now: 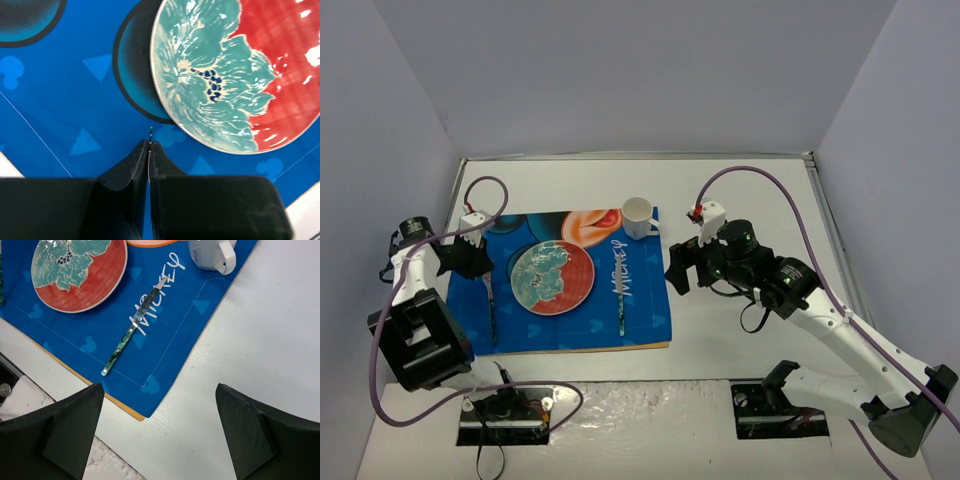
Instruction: Set the dinner table for one person
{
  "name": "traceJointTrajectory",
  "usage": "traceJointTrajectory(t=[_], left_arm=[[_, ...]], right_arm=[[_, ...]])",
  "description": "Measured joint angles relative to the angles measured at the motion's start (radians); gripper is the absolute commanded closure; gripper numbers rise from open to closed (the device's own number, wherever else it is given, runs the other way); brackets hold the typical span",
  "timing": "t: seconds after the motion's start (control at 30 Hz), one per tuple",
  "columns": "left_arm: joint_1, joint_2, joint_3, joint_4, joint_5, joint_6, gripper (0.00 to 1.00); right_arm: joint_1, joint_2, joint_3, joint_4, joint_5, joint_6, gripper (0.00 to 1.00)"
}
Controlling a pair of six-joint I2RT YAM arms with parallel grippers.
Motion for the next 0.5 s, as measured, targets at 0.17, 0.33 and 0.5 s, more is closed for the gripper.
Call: traceJointTrajectory(t=[0.17,0.33,0.5], left_arm=[[0.001,0.074,0.035,-0.002,-0.004,0.020,0.98],[0.000,0.117,0.059,-0.001,-0.008,0.033,0.98],[0.000,0.156,0.079,0.004,-0.007,0.047,0.97]], right_arm=[[0.000,0.002,0.000,-0.006,0.004,-0.003,0.09],[0.000,0.011,0.000,-0.008,0.008,-0.005,0.09],[0.000,0.023,0.000,-0.008,0.010,-0.006,0.09]])
